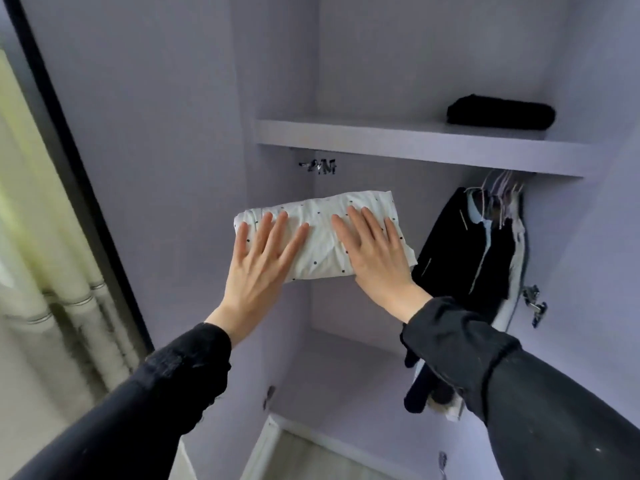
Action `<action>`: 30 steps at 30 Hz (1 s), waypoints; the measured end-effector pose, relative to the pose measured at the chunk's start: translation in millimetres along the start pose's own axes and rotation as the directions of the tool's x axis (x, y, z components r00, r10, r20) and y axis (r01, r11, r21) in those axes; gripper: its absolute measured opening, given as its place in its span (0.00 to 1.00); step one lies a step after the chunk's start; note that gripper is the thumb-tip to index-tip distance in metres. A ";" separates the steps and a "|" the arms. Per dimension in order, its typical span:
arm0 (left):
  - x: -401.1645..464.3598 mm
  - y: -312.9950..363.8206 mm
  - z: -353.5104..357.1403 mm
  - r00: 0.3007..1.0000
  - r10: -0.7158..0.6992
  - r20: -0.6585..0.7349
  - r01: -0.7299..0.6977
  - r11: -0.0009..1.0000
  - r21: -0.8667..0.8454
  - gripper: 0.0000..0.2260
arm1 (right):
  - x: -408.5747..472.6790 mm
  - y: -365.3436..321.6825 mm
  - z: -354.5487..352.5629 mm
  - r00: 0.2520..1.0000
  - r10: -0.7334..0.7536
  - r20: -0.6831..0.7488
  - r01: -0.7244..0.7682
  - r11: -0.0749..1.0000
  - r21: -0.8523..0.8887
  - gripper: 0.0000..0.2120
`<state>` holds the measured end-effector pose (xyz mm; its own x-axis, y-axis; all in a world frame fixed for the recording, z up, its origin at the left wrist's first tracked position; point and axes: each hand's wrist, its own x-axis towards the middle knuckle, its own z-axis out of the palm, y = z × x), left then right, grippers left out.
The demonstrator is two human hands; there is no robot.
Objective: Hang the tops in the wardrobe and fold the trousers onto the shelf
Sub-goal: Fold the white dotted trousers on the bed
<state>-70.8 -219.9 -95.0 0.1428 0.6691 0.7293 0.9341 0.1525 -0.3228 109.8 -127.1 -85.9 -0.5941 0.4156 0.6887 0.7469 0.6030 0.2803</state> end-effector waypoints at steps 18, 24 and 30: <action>361.6 68.1 60.0 0.951 0.132 -0.281 -0.162 0.983 -0.088 0.45 | 163.2 276.3 -12.9 0.954 0.215 -0.211 -0.278 0.897 -0.343 0.48; 458.0 149.1 101.4 0.946 0.311 0.091 -0.256 0.890 -0.378 0.36 | 163.5 383.7 4.3 0.912 0.404 0.066 -0.346 0.849 -0.400 0.33; 511.3 195.0 143.5 0.766 0.569 0.298 -0.260 0.699 -0.666 0.34 | 149.1 458.8 30.3 0.690 0.568 0.449 -0.553 0.814 -0.179 0.19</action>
<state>137.4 256.4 128.4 0.5438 0.8161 0.1955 0.8336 -0.5523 -0.0135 354.9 232.1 125.1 -0.1200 0.9350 0.3338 0.9897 0.1390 -0.0333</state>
